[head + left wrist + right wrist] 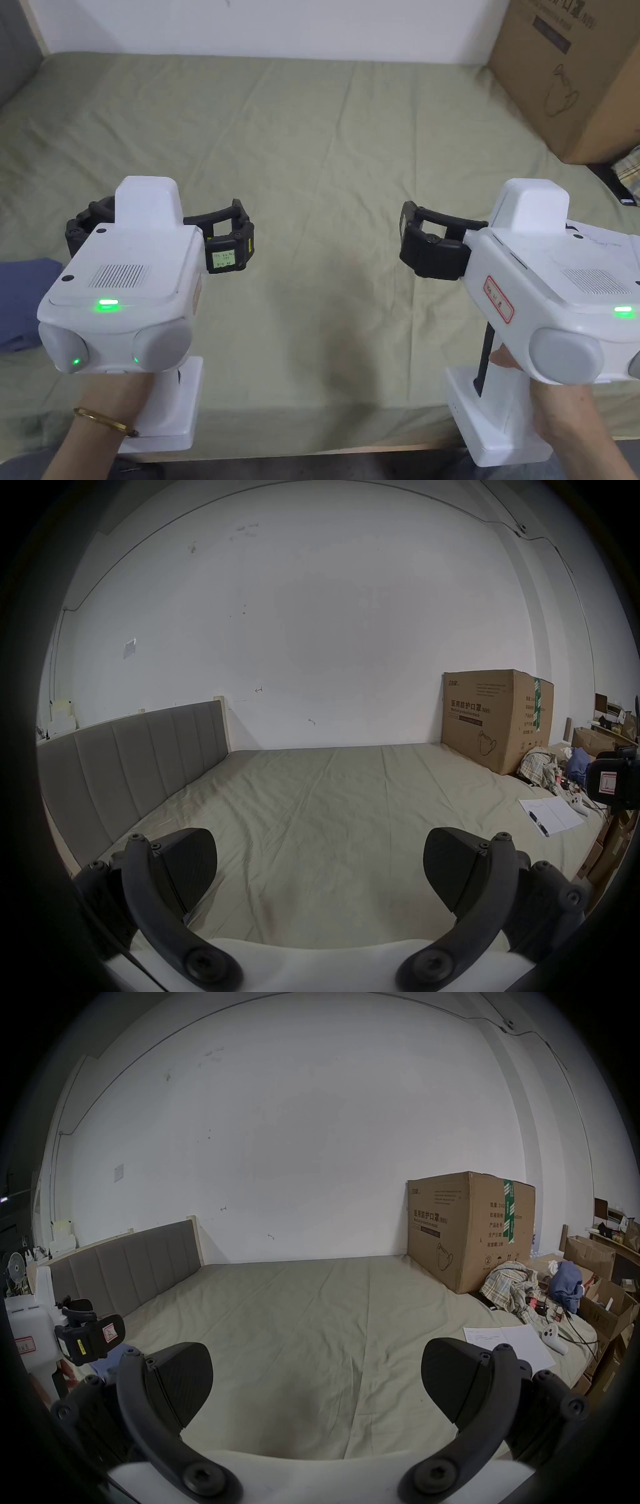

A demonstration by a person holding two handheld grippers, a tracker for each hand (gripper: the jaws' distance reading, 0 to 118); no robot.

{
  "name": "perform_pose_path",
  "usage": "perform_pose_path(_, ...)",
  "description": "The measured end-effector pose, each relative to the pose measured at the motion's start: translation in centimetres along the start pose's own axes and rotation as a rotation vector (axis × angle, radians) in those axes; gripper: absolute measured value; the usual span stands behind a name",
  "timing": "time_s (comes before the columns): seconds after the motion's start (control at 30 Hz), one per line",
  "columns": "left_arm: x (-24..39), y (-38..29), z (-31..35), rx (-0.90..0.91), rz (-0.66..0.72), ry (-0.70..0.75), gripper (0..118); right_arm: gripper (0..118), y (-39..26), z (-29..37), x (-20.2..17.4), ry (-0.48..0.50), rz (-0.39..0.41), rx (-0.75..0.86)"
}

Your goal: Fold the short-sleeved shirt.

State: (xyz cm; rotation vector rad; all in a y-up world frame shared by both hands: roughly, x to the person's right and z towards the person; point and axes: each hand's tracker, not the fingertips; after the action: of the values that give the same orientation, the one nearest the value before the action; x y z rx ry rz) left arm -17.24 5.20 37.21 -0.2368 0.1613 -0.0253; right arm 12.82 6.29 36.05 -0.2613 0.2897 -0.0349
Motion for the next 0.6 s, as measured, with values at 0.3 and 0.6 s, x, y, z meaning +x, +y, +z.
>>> perform_pose_path(0.3, 0.07, 0.03, 0.05, -0.003, 0.000, -0.001, 118, 118, 0.03, -0.04, 0.15, -0.009, 0.018, -0.001)
perform_pose_path(0.6, 0.28, 0.04, 0.37, -0.008, 0.000, -0.002, 118, 118, 0.02, -0.14, 0.21, 0.001, -0.045, -0.007)
